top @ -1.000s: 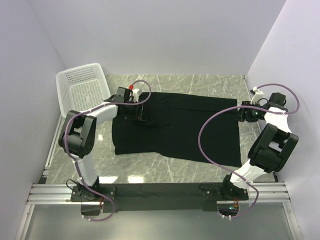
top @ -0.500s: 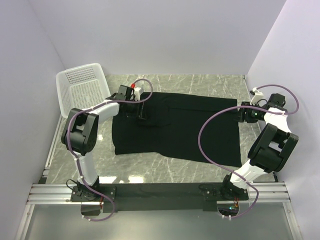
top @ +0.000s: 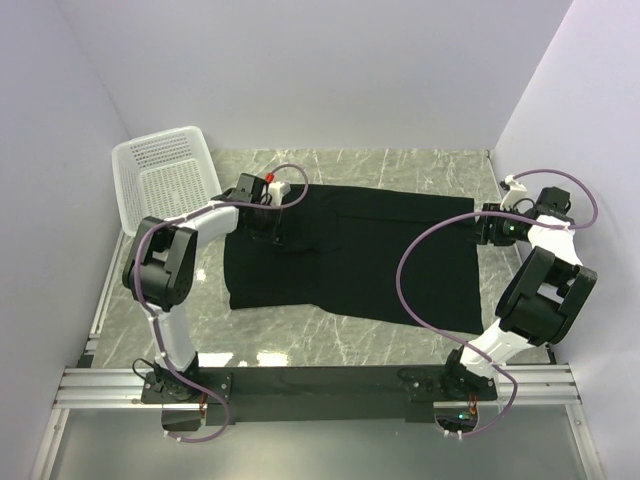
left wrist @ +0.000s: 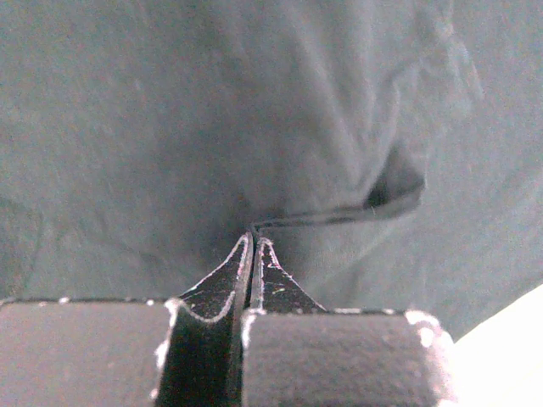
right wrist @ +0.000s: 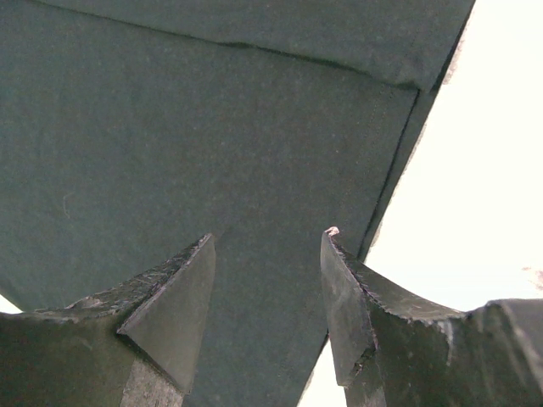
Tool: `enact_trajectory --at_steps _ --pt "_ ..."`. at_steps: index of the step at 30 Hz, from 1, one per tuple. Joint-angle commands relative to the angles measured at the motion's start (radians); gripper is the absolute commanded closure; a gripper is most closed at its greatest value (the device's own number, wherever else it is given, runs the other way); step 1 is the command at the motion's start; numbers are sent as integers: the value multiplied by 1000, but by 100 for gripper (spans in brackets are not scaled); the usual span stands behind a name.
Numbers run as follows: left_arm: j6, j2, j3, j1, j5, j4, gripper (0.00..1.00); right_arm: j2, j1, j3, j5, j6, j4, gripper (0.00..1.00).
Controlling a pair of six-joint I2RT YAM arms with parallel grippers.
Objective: Fold and stack the t-shirts
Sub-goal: Smooth out the T-shirt at the center of the board.
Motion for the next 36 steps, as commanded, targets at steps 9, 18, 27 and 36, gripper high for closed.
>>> enact_trajectory --at_steps 9,18,27,36 --pt "101 -193 -101 -5 111 -30 99 -31 2 -16 -25 7 22 41" --pt "233 -150 -67 -5 241 -206 86 -31 2 -18 -36 9 30 41" --pt "180 -336 -107 -4 110 -147 48 -31 3 -21 -45 13 40 41" --pt "-170 -388 -124 95 -116 116 24 -18 2 2 -27 21 47 41"
